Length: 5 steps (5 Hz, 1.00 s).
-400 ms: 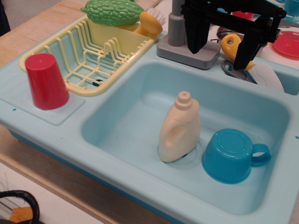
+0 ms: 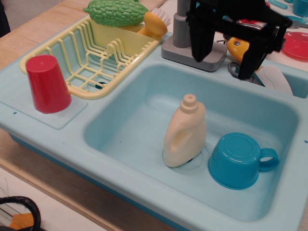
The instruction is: Put detergent from sink into drying rack
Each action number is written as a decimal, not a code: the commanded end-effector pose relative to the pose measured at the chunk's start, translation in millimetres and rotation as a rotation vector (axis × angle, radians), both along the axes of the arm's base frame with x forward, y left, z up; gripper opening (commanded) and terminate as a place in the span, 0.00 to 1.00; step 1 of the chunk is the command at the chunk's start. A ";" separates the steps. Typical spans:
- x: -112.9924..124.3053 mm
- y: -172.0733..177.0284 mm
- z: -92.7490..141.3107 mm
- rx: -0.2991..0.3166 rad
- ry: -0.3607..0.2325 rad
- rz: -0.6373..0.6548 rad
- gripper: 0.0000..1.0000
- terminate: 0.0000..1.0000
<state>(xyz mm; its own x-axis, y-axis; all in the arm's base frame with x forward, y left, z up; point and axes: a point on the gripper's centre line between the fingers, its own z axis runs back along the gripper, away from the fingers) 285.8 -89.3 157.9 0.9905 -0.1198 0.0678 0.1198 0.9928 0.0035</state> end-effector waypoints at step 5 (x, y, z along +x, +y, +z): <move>-39.4 7.5 -20.8 0.015 0.044 -0.068 1.00 0.00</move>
<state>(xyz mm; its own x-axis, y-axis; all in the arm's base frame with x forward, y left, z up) 242.4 -82.4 119.9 0.9869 -0.1608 -0.0126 0.1609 0.9869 0.0080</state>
